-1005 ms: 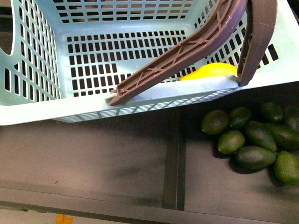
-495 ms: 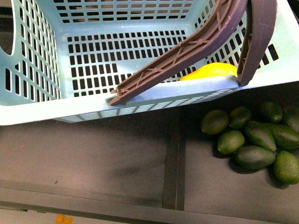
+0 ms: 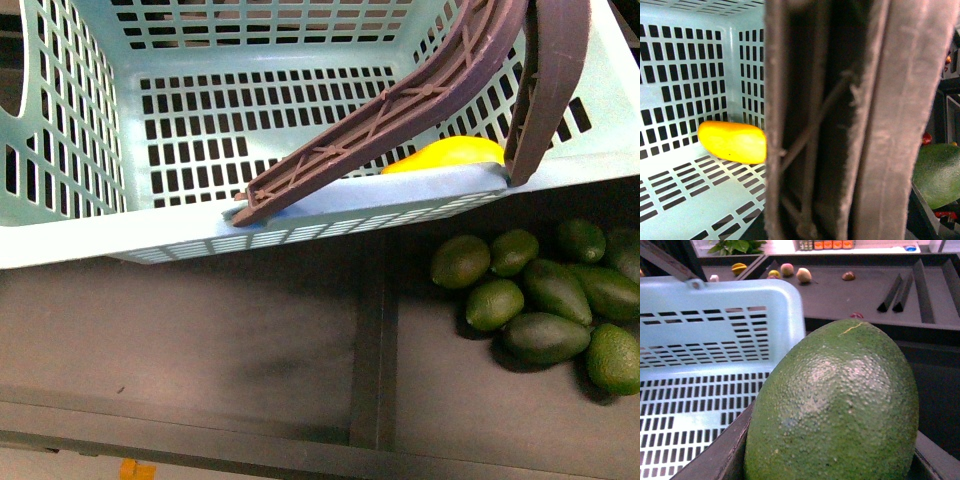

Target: Pick mango and avocado into basket

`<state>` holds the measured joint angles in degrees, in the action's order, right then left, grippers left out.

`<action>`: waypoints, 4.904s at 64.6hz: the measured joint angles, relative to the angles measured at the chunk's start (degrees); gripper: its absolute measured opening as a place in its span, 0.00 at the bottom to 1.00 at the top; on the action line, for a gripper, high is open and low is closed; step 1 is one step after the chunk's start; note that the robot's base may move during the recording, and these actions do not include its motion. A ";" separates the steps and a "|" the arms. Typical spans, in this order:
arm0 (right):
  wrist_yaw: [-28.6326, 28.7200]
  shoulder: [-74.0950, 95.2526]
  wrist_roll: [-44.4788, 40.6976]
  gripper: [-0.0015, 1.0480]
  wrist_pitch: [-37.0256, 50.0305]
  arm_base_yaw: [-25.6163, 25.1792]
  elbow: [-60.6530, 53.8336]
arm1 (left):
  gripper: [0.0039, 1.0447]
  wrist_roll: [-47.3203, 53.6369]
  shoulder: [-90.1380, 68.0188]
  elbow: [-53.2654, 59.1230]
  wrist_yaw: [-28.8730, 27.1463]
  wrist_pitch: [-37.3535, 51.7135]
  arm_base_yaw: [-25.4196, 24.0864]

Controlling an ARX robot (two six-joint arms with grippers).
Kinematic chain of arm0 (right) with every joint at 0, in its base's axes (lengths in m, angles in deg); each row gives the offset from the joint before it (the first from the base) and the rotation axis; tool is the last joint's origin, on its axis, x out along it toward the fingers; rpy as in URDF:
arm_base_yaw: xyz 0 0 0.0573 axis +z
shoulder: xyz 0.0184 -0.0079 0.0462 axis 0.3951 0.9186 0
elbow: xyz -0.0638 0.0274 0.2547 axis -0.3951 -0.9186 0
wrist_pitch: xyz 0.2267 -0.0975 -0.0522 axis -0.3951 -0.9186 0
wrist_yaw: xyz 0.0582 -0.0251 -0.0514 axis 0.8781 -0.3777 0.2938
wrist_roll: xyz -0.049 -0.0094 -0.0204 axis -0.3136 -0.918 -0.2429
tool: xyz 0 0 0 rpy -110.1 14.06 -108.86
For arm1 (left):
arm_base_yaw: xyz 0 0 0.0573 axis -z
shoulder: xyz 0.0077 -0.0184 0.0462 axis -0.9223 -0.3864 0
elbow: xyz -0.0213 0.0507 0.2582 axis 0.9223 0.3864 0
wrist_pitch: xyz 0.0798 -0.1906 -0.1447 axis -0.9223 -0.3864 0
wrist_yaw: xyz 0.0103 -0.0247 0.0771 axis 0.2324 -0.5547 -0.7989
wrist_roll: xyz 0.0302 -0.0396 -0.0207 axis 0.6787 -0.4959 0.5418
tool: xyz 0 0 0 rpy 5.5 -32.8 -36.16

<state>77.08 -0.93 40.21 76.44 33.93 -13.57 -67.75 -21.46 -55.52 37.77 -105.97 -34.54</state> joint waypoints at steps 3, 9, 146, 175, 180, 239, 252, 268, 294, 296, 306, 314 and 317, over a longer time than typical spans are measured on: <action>-3.06 2.56 -0.04 0.56 1.66 2.82 1.38 | 0.13 0.02 0.00 0.00 0.00 0.00 0.00; -6.27 7.67 0.57 0.56 4.50 6.62 3.93 | 0.13 0.00 0.00 0.00 0.02 0.00 0.00; -1.92 -33.81 -2.32 0.02 8.35 -10.43 -33.14 | 0.13 -0.04 0.00 0.00 -0.11 0.00 0.00; -1.92 -48.78 -2.32 0.02 -4.37 -10.56 -34.49 | 0.13 -0.24 0.00 0.00 0.00 0.00 0.00; -1.92 -51.84 -2.32 0.02 -7.32 -10.56 -34.49 | 0.13 -0.20 0.00 0.00 -0.04 0.00 0.00; -1.90 -73.44 -2.32 0.02 -29.14 -10.56 -34.49 | 0.13 -0.15 0.00 0.00 0.00 0.00 0.00; -1.90 -73.48 -2.32 0.02 -29.14 -10.56 -34.49 | 0.13 -0.09 0.00 0.00 -0.02 0.00 0.00; -1.90 -73.48 -2.34 0.32 -29.14 -10.56 -34.49 | 0.13 -0.07 0.00 0.00 0.00 0.00 0.00; -1.90 -73.48 -2.32 0.92 -29.14 -10.56 -34.49 | 0.13 -0.07 0.00 0.00 -0.02 0.00 0.00; -1.90 -73.48 -2.34 0.91 -29.14 -10.56 -34.49 | 0.13 -0.07 0.00 0.00 -0.02 0.00 0.00; -1.92 -73.48 -2.32 0.92 -29.14 -10.56 -34.49 | 0.13 -2.58 0.00 0.22 -5.70 0.90 0.59; -1.79 -73.50 -2.34 0.92 -29.14 -10.56 -34.49 | 0.13 -18.34 0.00 1.79 -25.77 4.15 1.14; -1.84 -73.50 -2.32 0.92 -29.14 -10.56 -34.49 | 0.13 -22.49 -0.07 2.19 -28.74 5.16 -0.17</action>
<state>75.24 -74.44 37.89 47.31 23.37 -48.06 -90.24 -21.53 -53.33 9.03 -100.81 -34.71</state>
